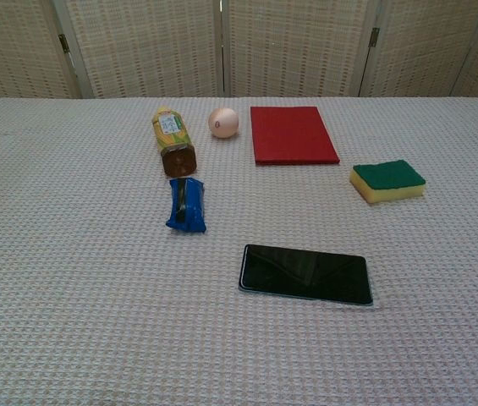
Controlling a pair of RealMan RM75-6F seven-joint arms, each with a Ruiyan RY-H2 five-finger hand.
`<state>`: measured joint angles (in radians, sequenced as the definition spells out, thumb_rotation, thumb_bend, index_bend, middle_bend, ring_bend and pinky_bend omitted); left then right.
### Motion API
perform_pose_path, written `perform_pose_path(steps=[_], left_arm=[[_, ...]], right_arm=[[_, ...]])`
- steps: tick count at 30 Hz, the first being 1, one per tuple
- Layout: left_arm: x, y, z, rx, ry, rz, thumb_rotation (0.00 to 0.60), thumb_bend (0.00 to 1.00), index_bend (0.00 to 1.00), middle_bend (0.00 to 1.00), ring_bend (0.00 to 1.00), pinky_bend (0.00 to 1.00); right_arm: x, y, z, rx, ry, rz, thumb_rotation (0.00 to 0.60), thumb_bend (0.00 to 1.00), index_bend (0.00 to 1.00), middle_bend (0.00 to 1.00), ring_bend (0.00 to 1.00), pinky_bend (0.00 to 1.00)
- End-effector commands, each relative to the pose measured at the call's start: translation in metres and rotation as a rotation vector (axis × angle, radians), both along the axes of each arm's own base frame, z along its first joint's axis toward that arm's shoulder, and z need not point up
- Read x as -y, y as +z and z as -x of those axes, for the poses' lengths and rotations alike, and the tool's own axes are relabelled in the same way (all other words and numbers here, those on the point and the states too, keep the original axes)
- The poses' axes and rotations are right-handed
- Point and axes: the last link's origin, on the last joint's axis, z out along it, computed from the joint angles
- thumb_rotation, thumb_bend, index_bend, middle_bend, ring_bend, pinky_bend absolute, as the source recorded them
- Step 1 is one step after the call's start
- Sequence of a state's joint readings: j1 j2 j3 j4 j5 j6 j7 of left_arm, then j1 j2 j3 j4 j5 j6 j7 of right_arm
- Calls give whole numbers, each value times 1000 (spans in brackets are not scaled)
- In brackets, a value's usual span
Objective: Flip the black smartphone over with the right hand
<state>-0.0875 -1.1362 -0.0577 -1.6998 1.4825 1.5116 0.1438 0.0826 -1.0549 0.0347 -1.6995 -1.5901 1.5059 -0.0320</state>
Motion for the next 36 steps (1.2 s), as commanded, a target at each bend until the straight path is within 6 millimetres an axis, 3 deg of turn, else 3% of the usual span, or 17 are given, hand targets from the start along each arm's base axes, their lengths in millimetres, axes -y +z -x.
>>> perform_pose_path(steps=[1, 9, 16, 21, 26, 36], left_arm=[[0, 0, 0, 0, -1, 1, 600, 203, 78, 46, 46, 142], [1, 1, -1, 10, -10, -1, 600, 203, 80, 46, 46, 142], [3, 3, -2, 19, -22, -9, 600, 203, 82, 46, 46, 142], [6, 5, -2, 25, -23, -17, 600, 203, 83, 46, 46, 142], [10, 9, -1, 30, -30, -27, 600, 203, 91, 46, 46, 142], [16, 12, 5, 31, -14, -33, 600, 203, 94, 46, 46, 142]], right_arm=[[0, 0, 0, 0, 0, -2, 600, 267, 157, 195, 177, 249], [-3, -3, -2, 7, 11, -18, 600, 260, 157, 195, 178, 249], [0, -20, -13, 24, 57, -85, 600, 165, 157, 200, 177, 249], [11, -48, -27, 43, 116, -166, 600, 106, 157, 241, 178, 249], [27, -86, -42, 47, 161, -277, 600, 104, 166, 246, 178, 249], [51, -139, -74, 75, 195, -382, 600, 135, 253, 315, 177, 249]])
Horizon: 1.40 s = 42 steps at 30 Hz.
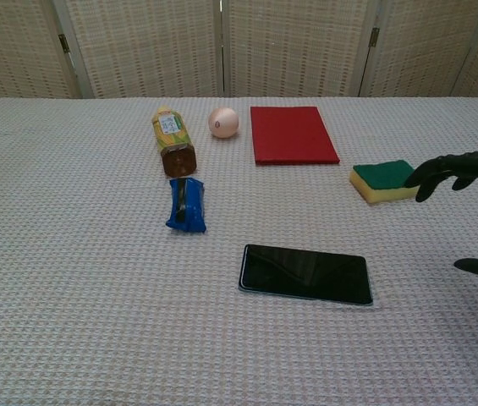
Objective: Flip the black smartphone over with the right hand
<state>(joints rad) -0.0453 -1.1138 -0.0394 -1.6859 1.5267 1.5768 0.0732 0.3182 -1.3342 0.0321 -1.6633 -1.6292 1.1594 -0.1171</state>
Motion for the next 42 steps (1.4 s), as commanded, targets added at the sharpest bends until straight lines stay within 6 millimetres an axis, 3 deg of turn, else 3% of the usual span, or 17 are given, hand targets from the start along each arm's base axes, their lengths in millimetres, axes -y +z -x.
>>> perform_pose_path(steps=[1, 12, 21, 42], left_arm=[[0, 0, 0, 1, 0, 1, 600, 203, 94, 46, 46, 142], [1, 0, 7, -2, 15, 7, 600, 203, 94, 46, 46, 142], [3, 1, 12, -3, 24, 9, 600, 202, 95, 46, 46, 142], [3, 2, 19, -3, 34, 7, 600, 203, 95, 46, 46, 142]], right_arm=[[9, -17, -11, 7, -2, -25, 600, 134, 258, 322, 178, 249], [17, -65, -38, -16, -2, -116, 600, 14, 261, 308, 178, 249], [24, -90, -44, -74, -21, -133, 600, 22, 261, 276, 178, 249], [29, -111, -51, -106, -25, -151, 600, 97, 261, 272, 178, 249]])
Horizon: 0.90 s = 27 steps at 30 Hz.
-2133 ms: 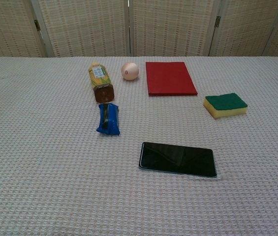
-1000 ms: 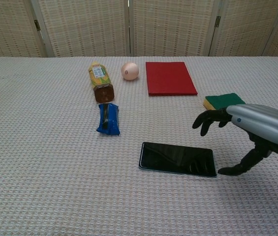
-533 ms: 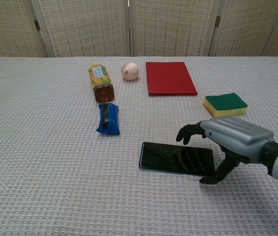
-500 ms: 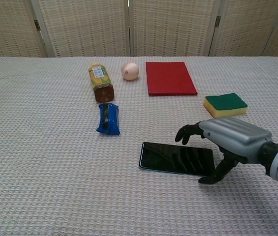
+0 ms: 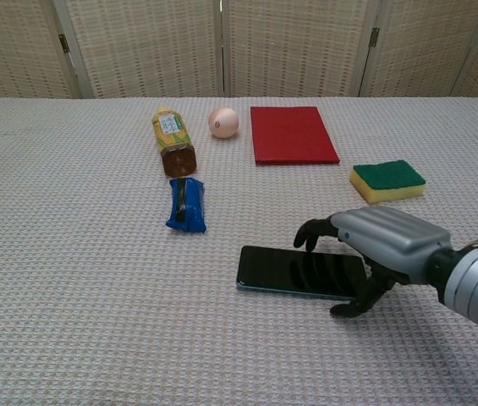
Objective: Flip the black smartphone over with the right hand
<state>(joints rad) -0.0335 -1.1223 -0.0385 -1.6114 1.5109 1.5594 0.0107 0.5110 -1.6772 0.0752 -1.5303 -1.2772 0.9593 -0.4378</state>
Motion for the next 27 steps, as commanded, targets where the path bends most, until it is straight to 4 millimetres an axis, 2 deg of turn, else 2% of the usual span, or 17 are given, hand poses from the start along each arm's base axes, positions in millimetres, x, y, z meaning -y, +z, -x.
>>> perform_pose_path(steps=[1, 6, 17, 22, 27], left_arm=[[0, 0, 1, -1, 3, -2, 600, 203, 95, 46, 46, 142], [0, 0, 1, -2, 5, 0, 600, 202, 95, 46, 46, 142], [0, 1, 3, -3, 10, -3, 600, 203, 96, 46, 46, 142], [0, 2, 2, -5, 11, -3, 600, 203, 96, 46, 46, 142], [-1, 1, 2, -7, 9, 2, 600, 203, 96, 46, 46, 142]], right_arm=[[0, -1, 0, -3, -1, -4, 600, 108, 262, 273, 178, 249], [1, -4, 0, -9, -3, -11, 600, 190, 288, 293, 178, 249], [4, -4, -2, 17, -32, -31, 600, 538, 337, 334, 183, 249], [8, 8, -5, 62, -59, -47, 600, 570, 341, 338, 198, 250], [25, 19, -3, 63, -83, -5, 600, 570, 341, 340, 201, 250]])
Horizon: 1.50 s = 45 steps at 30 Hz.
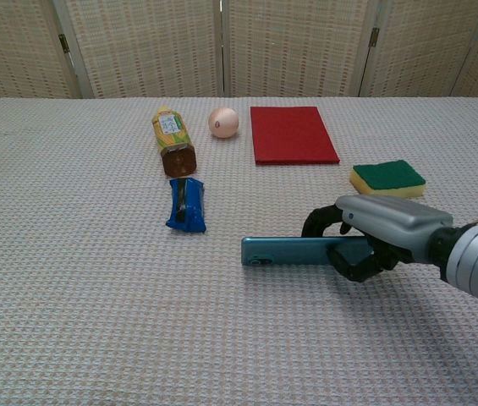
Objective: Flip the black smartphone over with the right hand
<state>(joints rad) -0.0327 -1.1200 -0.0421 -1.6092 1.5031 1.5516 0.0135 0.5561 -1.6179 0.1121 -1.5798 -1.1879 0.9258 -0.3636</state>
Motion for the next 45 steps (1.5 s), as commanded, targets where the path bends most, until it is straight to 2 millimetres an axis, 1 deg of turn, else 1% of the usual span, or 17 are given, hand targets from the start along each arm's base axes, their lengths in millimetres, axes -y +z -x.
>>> perform_pose_path(steps=[1, 7, 11, 16, 19, 21, 22, 23, 26, 28, 32, 36, 41, 45], left_arm=[[0, 0, 0, -1, -1, 3, 600, 203, 96, 46, 46, 142], [0, 1, -1, -2, -2, -1, 600, 203, 96, 46, 46, 142], [0, 2, -1, -3, 1, -4, 600, 203, 96, 46, 46, 142], [-2, 2, -1, -3, -2, -4, 600, 203, 96, 46, 46, 142], [-3, 2, -2, -3, -7, -4, 600, 203, 96, 46, 46, 142], [-4, 1, -4, -3, -12, -4, 600, 203, 96, 46, 46, 142], [-5, 1, -4, -3, -14, -4, 600, 203, 97, 46, 46, 142], [-5, 1, -5, -2, -17, -4, 600, 203, 97, 46, 46, 142], [-7, -1, -8, -5, -25, 2, 600, 203, 97, 46, 46, 142], [-8, -2, -11, -5, -34, 7, 600, 203, 97, 46, 46, 142], [-11, -6, -19, -1, -59, 11, 600, 203, 97, 46, 46, 142], [-12, -9, -25, -3, -73, 20, 600, 202, 97, 46, 46, 142], [-12, -14, -31, -8, -78, 39, 600, 202, 97, 46, 46, 142], [-13, -16, -34, -17, -74, 59, 600, 203, 97, 46, 46, 142]], right_arm=[[11, 4, 0, -9, -9, 19, 600, 570, 341, 340, 201, 250], [32, 8, -7, -16, -11, 72, 600, 570, 341, 340, 201, 250], [41, 19, -10, -22, 4, 126, 600, 569, 341, 340, 201, 250], [41, 46, -5, -41, 31, 179, 600, 569, 341, 340, 201, 250], [36, 75, 4, -68, 52, 240, 600, 535, 341, 335, 201, 250], [29, 94, 13, -85, 54, 273, 600, 488, 341, 333, 201, 250], [25, 102, 17, -93, 52, 287, 600, 444, 341, 329, 201, 250], [20, 112, 24, -106, 48, 305, 600, 372, 341, 322, 201, 250], [7, 137, 41, -125, 23, 345, 600, 232, 340, 297, 201, 250], [-2, 151, 50, -124, 8, 368, 600, 204, 330, 282, 202, 250], [-25, 179, 72, -112, -11, 439, 600, 184, 275, 254, 201, 250], [-51, 199, 89, -104, -18, 497, 600, 181, 263, 248, 201, 250], [-84, 215, 108, -77, -63, 533, 600, 181, 263, 247, 200, 250], [-100, 222, 116, -79, -98, 548, 600, 181, 263, 247, 199, 250]])
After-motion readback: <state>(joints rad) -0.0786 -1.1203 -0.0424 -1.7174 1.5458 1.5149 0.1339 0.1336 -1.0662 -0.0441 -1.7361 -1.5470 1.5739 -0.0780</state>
